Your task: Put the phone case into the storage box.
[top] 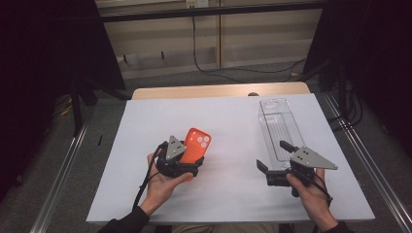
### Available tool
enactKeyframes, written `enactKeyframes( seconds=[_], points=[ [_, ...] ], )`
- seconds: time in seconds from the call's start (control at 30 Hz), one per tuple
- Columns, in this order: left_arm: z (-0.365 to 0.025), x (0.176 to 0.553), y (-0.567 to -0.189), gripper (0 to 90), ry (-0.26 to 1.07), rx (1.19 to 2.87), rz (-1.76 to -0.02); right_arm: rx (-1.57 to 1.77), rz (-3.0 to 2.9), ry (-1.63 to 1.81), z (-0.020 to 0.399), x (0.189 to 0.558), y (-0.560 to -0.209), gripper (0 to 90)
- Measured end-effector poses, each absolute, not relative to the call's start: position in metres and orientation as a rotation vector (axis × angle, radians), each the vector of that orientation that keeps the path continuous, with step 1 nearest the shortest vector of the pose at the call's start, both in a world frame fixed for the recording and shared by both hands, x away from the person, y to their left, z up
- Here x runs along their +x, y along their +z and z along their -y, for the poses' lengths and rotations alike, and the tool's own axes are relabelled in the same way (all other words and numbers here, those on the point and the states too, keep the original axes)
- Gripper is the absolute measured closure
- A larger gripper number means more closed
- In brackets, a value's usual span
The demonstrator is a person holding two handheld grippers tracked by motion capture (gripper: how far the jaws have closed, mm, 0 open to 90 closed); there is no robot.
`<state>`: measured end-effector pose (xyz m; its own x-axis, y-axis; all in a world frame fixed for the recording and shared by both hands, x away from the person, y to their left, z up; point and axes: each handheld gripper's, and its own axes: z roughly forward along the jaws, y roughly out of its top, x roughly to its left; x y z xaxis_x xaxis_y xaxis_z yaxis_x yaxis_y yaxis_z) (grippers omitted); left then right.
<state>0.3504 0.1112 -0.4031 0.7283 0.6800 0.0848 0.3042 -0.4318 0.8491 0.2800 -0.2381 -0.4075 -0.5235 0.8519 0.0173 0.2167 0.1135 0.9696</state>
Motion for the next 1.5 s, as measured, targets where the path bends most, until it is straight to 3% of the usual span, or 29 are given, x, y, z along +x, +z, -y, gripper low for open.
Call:
enactKeyframes(
  seconds=[0.63,1.5],
  points=[
    [-0.071,0.36,-0.405,13.7,0.558,2.04,-0.683,1.069,-1.856,1.463,0.208,0.304,-0.387,2.0],
    [-0.041,0.334,-0.409,13.8,0.679,1.984,-0.548,1.167,-2.083,1.359,0.189,0.319,-0.371,2.9]
  ],
)
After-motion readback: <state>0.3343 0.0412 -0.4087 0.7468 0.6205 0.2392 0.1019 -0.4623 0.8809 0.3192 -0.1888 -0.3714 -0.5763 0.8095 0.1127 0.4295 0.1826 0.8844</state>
